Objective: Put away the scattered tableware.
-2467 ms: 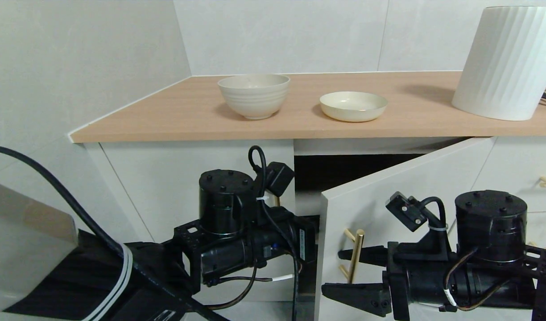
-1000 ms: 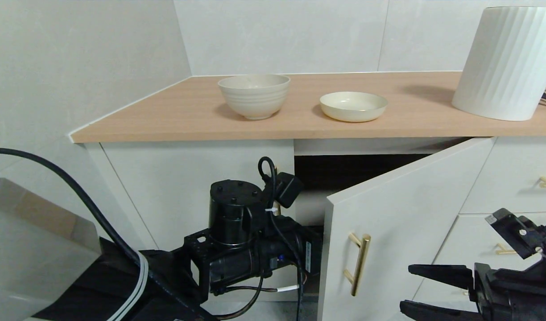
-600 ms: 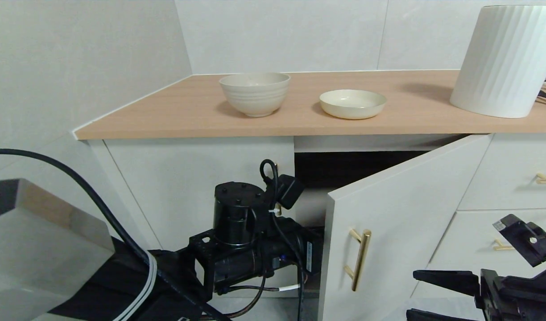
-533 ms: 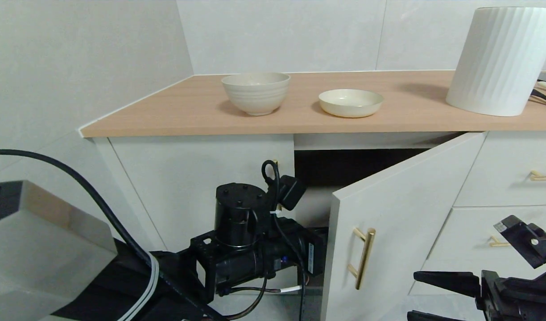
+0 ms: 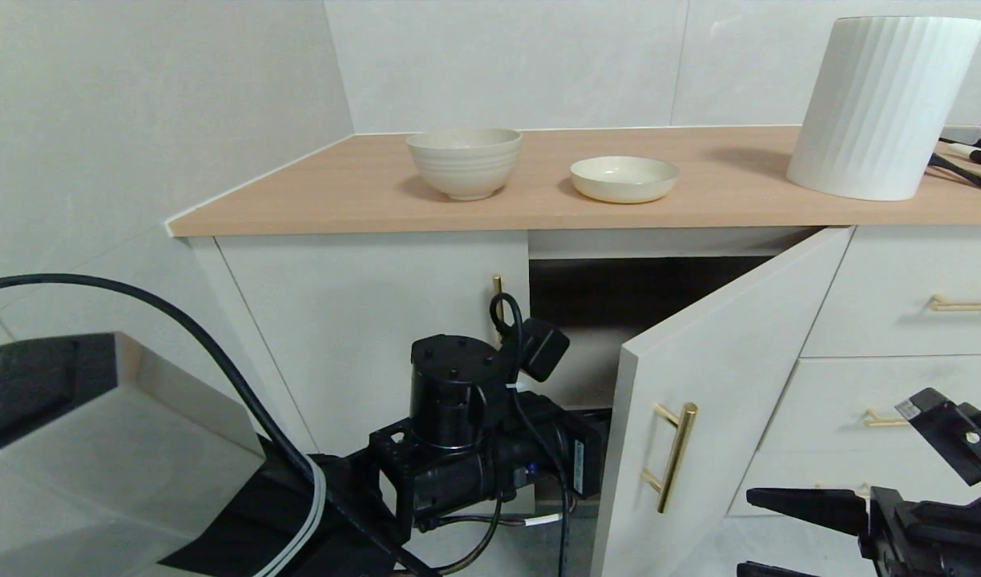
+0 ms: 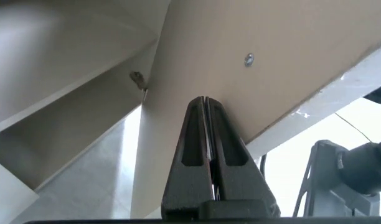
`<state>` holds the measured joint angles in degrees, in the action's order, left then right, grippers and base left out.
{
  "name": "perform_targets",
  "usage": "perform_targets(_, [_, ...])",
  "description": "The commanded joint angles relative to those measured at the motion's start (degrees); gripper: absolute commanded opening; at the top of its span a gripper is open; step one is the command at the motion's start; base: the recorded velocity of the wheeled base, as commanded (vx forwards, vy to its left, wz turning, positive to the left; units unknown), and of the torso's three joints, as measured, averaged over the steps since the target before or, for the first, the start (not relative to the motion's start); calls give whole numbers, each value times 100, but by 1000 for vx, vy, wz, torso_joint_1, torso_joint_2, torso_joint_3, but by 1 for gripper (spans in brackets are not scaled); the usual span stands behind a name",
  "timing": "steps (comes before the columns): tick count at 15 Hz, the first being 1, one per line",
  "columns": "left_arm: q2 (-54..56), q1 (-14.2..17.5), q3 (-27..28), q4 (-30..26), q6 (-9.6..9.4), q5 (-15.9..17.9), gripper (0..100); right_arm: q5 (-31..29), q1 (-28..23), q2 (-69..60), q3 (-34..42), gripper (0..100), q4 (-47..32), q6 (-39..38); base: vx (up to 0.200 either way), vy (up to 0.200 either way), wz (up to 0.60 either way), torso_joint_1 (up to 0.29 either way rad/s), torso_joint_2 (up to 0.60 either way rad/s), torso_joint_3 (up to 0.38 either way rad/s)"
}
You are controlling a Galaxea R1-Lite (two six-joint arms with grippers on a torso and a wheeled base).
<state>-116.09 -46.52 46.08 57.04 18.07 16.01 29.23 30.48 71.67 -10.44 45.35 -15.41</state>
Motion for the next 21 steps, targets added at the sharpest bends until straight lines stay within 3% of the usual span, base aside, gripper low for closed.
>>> perform_targets(1, [-28,-15,33,9,4,-1,0,12,20,-136,33,100,-9,64,0,0,0,0,0,0])
perform_targets(4, [-203,-15,279,9,21,-10,0,12,81,-311,121,100,-9,91,-200,0,0,2,2,1])
perform_targets(9, [-537,-15,736,9,39,-45,0,12,81,-1015,710,100,-17,91,0,0,0,0,0,0])
perform_targets(14, [-573,-24,885,-17,30,-291,0,56,90,-2183,472,100,-1388,91,0,0,0,0,0,0])
perform_targets(16, [-555,-68,885,-26,30,-300,0,153,99,-2333,384,100,-1599,91,0,0,0,0,0,0])
perform_targets(17, [-432,-244,894,-35,30,-309,0,346,116,-2526,226,100,-1907,91,0,0,0,0,0,0])
perform_targets(21, [-326,-586,894,-184,21,-309,0,417,116,-2544,217,100,-1951,91,0,0,0,0,0,0])
